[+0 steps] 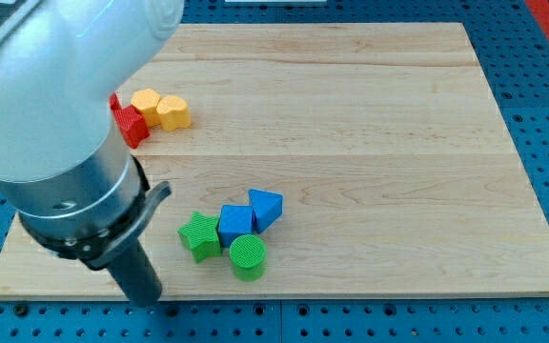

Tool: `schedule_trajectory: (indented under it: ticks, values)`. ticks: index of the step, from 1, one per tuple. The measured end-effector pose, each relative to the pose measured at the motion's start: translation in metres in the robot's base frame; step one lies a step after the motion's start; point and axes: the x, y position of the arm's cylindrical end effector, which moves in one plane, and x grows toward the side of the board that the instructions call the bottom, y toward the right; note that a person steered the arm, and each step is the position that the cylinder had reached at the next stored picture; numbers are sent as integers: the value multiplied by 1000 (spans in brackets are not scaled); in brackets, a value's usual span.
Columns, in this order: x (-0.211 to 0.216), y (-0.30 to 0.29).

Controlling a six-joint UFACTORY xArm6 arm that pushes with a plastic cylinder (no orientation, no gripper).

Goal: Push the green circle close to the green star

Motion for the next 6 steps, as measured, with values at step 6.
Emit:
schedule_trajectory:
  ticks: [6]
  values:
    - [-40, 85]
